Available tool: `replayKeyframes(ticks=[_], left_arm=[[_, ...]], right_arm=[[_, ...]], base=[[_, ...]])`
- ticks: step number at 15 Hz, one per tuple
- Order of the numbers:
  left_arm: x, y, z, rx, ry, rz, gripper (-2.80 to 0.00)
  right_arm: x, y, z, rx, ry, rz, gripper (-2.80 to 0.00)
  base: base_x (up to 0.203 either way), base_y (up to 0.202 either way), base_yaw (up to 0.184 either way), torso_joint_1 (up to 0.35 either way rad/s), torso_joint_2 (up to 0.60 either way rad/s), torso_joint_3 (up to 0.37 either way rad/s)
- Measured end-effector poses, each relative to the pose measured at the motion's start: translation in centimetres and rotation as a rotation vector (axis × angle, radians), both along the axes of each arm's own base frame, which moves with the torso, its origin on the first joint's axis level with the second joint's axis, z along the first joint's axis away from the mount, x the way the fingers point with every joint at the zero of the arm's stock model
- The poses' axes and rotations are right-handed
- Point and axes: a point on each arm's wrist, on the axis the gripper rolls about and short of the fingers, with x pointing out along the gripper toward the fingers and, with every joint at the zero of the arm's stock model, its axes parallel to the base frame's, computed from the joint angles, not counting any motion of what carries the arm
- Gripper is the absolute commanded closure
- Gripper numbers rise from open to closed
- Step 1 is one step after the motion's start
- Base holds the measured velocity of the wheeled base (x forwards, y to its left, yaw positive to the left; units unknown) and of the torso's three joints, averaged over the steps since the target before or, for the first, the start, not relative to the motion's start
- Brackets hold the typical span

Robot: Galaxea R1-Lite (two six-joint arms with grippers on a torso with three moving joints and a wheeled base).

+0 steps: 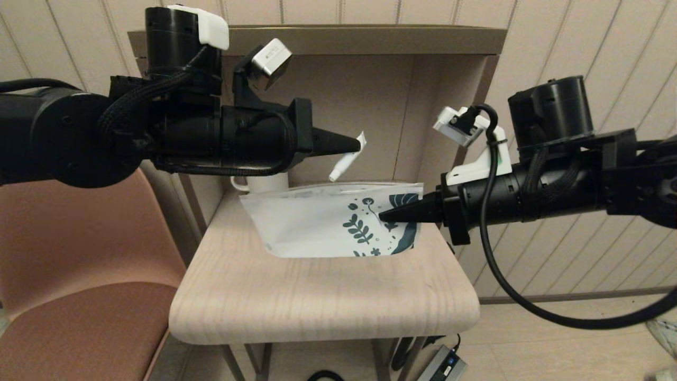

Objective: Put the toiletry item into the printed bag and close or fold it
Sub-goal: Place the toothpaste in the storage bag

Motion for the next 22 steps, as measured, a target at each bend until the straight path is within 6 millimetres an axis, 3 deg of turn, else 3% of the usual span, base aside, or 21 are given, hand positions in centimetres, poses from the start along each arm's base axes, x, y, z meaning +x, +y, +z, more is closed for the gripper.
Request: replayKeyframes(ticks=[16, 22], left_arm=[[-0.5, -0.4, -1.7, 0.003, 0.006, -0.021, 0.0], [-2.1, -1.3, -1.8, 0.007, 0.011, -0.072, 0.0]], right_arm=[[0.3, 0.1, 0.8, 0.011, -0.023, -0.004, 0.0], [0.4, 0.1, 1.1, 0.016, -0.031, -0.004, 0.0]], base=[[0.0, 0.0, 0.0, 0.0, 0.0, 0.0], [0.0, 0.0, 0.0, 0.0, 0.0, 0.0]])
